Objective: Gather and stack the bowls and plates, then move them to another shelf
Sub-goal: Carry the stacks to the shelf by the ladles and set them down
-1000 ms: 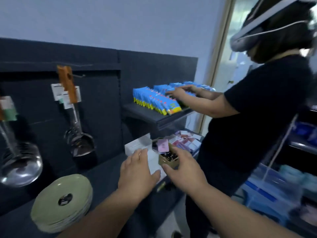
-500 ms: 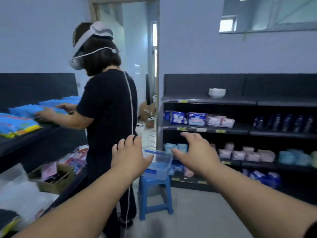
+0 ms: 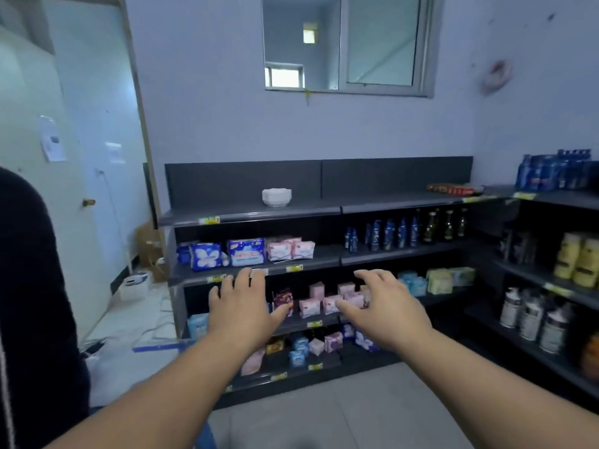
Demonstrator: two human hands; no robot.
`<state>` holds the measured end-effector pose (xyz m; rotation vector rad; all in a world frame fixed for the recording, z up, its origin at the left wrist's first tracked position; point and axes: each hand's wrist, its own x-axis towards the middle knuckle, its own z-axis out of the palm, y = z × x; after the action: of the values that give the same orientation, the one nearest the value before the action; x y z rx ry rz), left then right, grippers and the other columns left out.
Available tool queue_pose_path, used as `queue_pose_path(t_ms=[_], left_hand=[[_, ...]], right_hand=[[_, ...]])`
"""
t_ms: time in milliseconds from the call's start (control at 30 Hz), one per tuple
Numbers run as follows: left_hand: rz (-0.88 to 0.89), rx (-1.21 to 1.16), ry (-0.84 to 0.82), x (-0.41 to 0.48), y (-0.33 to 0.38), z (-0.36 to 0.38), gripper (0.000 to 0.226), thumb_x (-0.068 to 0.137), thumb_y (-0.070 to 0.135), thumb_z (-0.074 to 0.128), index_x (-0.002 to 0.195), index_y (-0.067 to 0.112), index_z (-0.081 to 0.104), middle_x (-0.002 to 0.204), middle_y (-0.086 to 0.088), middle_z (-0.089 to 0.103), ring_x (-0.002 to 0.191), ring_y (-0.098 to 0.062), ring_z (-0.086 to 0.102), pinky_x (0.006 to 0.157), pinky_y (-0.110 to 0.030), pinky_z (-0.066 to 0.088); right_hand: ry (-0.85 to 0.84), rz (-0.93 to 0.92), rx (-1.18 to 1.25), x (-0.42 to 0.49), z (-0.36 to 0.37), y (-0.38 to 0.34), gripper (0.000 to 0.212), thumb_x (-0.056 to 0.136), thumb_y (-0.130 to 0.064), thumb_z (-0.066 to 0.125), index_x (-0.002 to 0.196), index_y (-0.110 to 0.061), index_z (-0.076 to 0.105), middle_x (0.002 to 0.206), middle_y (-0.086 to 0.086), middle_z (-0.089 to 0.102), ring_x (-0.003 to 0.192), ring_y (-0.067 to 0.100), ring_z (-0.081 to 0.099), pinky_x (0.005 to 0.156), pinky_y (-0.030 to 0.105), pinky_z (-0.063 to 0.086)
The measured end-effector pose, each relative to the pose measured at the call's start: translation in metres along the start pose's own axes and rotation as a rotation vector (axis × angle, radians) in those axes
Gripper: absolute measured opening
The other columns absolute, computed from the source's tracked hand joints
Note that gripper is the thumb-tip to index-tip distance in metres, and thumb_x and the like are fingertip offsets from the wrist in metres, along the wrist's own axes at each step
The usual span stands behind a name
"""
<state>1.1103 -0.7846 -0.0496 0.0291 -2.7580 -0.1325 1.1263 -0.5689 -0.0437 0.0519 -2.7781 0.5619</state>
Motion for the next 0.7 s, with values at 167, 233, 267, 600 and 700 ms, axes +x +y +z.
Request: queue_pose_path(t_ms=[167,233,267,600,700], left_hand=[[0.044,-0.033,-0.011,0.098,-0.005,0.044,0.079,0.084,0.067,0.044,0.147,0.025,0.022,0.155,-0.001,0.024,0.142,-0.026,0.025,0.114,-0.047,0.024],[0.045,-0.036,-0.018,0.143,-0.012,0.057,0.080,0.085,0.067,0.043,0.148,0.024,0.020,0.156,-0.002,0.023,0.142,-0.027,0.025,0.115,-0.047,0.023],[0.049,-0.036,-0.021,0.166,-0.016,0.062,0.080,0.085,0.067,0.043,0.148,0.024,0.021,0.156,-0.002,0.023,0.141,-0.027,0.025,0.114,-0.047,0.024],[0.067,-0.057,-0.005,0.359,-0.022,0.118,0.080,0.084,0.067,0.045,0.147,0.024,0.023,0.155,0.002,0.023,0.140,-0.024,0.026,0.112,-0.045,0.029],[0.058,-0.075,0.012,0.406,-0.009,0.142,0.077,0.085,0.066,0.044,0.147,0.024,0.025,0.153,0.003,0.025,0.140,-0.023,0.027,0.111,-0.043,0.029]], right_hand=[[0.008,0.068,-0.004,0.090,0.029,0.009,0.072,0.085,-0.067,0.050,0.147,-0.034,0.032,0.152,-0.006,0.032,0.135,0.020,0.038,0.101,0.039,0.044],[0.014,0.075,-0.008,0.135,0.042,0.005,0.073,0.085,-0.067,0.049,0.148,-0.033,0.031,0.152,-0.005,0.032,0.136,0.021,0.038,0.102,0.040,0.044],[0.018,0.076,-0.008,0.158,0.048,0.001,0.074,0.085,-0.067,0.049,0.148,-0.032,0.031,0.152,-0.005,0.032,0.136,0.021,0.037,0.103,0.040,0.043],[0.019,0.060,0.026,0.351,0.094,0.009,0.072,0.085,-0.067,0.049,0.147,-0.036,0.029,0.152,-0.008,0.030,0.135,0.018,0.037,0.097,0.039,0.047],[0.023,0.029,0.022,0.404,0.108,0.027,0.071,0.086,-0.066,0.050,0.147,-0.035,0.031,0.151,-0.008,0.031,0.134,0.018,0.039,0.098,0.038,0.046]])
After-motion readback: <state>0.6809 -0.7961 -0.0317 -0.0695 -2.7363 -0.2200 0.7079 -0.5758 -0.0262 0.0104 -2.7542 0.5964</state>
